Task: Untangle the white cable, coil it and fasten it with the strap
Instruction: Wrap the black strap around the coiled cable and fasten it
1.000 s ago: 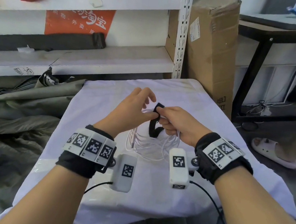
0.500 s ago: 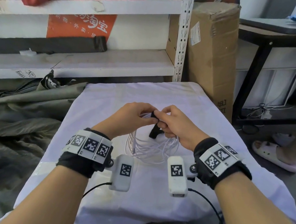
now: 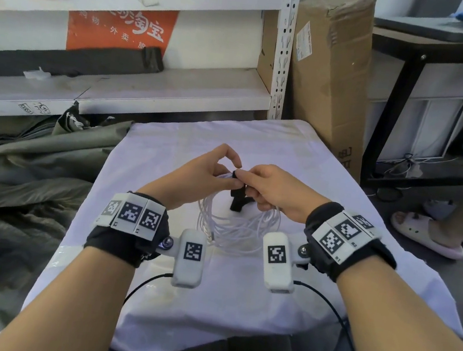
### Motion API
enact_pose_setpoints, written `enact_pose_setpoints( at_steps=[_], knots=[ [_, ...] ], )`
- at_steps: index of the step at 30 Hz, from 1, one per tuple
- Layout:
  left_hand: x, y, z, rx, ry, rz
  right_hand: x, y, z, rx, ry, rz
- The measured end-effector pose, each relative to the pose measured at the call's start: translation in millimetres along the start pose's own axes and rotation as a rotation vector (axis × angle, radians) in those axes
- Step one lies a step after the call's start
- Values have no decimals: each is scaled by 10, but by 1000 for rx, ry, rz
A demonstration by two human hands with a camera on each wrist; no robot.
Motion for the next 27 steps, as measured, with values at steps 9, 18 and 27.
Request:
enact_pose_setpoints(
  at_steps=[9, 18, 27],
  knots=[
    [50, -20, 23, 32, 41, 9, -35, -3, -4, 110, -42, -6],
    [51, 89, -24, 114, 9, -345, -30, 41, 33, 57, 38, 234],
    [23, 46, 8, 2, -116, -64, -35, 35, 40, 70, 37, 256]
  ],
)
Point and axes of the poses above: each hand's wrist, its own z-axis towards the middle knuckle, its own y-axis out of the back of the hand, x = y × z, the point moved 2 cm from there along z, towards the middle knuckle, and after that the axes turned 4 degrees about -y, right-handed, at the moved point
